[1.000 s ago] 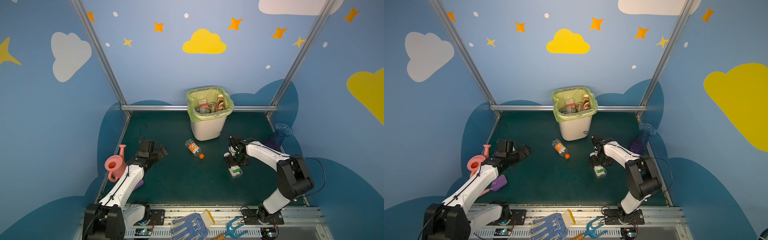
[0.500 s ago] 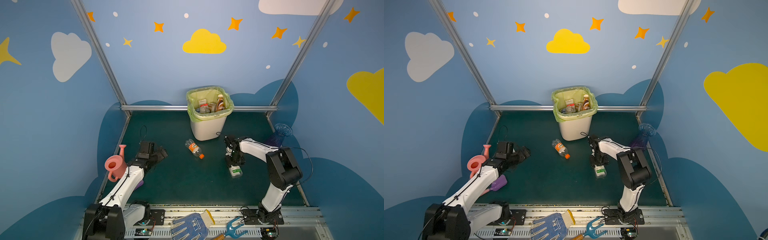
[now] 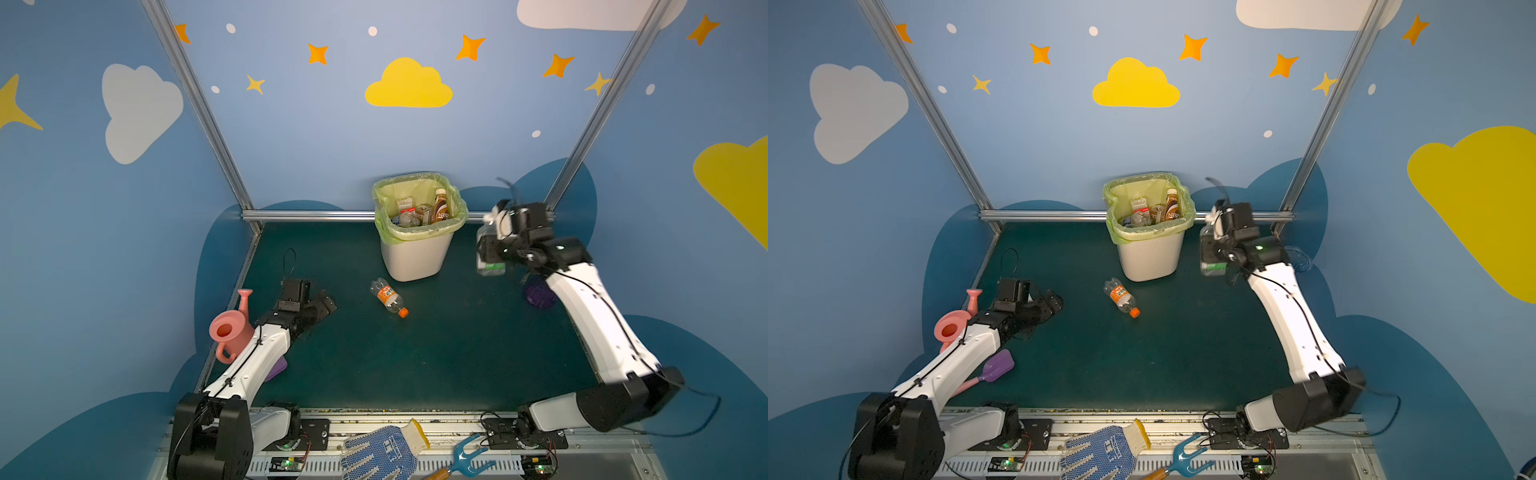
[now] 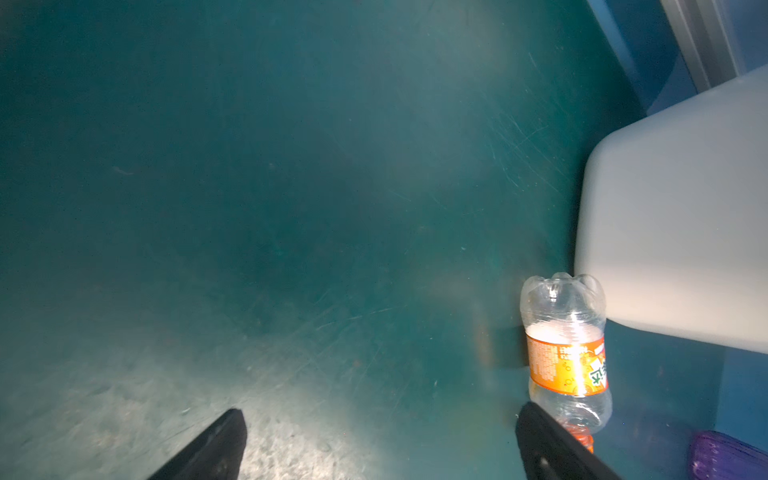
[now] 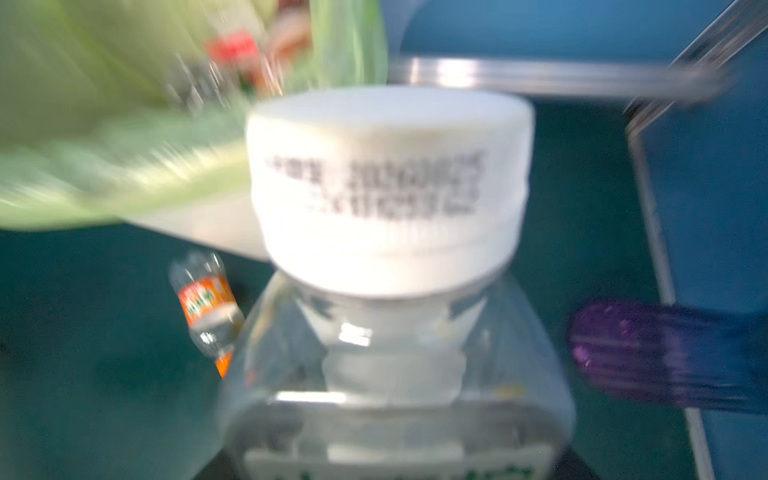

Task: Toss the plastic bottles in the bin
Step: 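Carry the lime-labelled bottle over the bin with the right gripper and release it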

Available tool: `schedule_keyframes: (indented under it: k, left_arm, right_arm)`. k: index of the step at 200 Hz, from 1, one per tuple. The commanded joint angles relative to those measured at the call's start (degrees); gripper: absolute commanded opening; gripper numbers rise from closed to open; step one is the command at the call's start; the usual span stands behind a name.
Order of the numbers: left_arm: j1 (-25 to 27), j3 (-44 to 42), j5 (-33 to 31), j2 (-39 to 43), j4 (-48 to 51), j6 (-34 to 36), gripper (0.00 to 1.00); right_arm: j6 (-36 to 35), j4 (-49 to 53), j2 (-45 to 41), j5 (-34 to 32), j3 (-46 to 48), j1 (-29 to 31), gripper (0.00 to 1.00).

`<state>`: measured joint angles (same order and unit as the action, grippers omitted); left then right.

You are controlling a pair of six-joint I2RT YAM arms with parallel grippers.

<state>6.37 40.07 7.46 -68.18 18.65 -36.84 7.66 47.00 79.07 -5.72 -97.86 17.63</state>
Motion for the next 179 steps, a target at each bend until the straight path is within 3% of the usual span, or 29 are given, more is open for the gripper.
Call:
schedule_keyframes:
  k: [1,38,64,83,100,113,130,150,179]
  left_arm:
    - [-0.1,1.8,2.9,-1.8,-1.1,1.0,1.0]
    - [0.0,2.6,6.3,-4.4,-2.1,0.2,1.0]
    - [0.8,3.1,6.3,-4.8,-2.1,-0.2,1.0]
    - [1.6,3.1,5.5,-4.7,-1.8,-0.6,1.0]
    - [2.0,3.1,5.3,-4.6,-1.4,-0.9,1.0]
    - [2.2,3.0,5.1,-4.3,-0.9,-0.7,1.0]
    - [2.4,2.8,5.0,-3.8,-0.5,-0.6,1.0]
    - [2.6,2.7,5.1,-3.7,-0.3,-0.4,1.0]
    - [4.8,4.0,0.4,-3.3,1.1,-0.1,1.0]
  right_arm:
    - [-0.8,-6.8,-4.1,0.2,-8.6,-1.4,0.54]
    - [5.7,-18.1,-1.8,7.1,-15.3,-2.0,0.57]
    - [10.2,-19.4,9.0,16.6,-18.1,0.6,0.58]
    - [7.3,-11.8,22.4,21.5,-27.3,5.1,0.63]
    - [5.2,-0.6,34.3,23.1,-43.0,6.2,0.73]
    - [5.3,3.3,38.4,21.5,-52.0,6.1,0.86]
    - [5.1,0.4,36.2,17.2,-53.0,6.1,0.92]
    - [3.9,-6.2,28.3,13.8,-46.3,6.1,0.95]
    - [2.0,-9.8,18.4,10.1,-36.5,5.5,0.97]
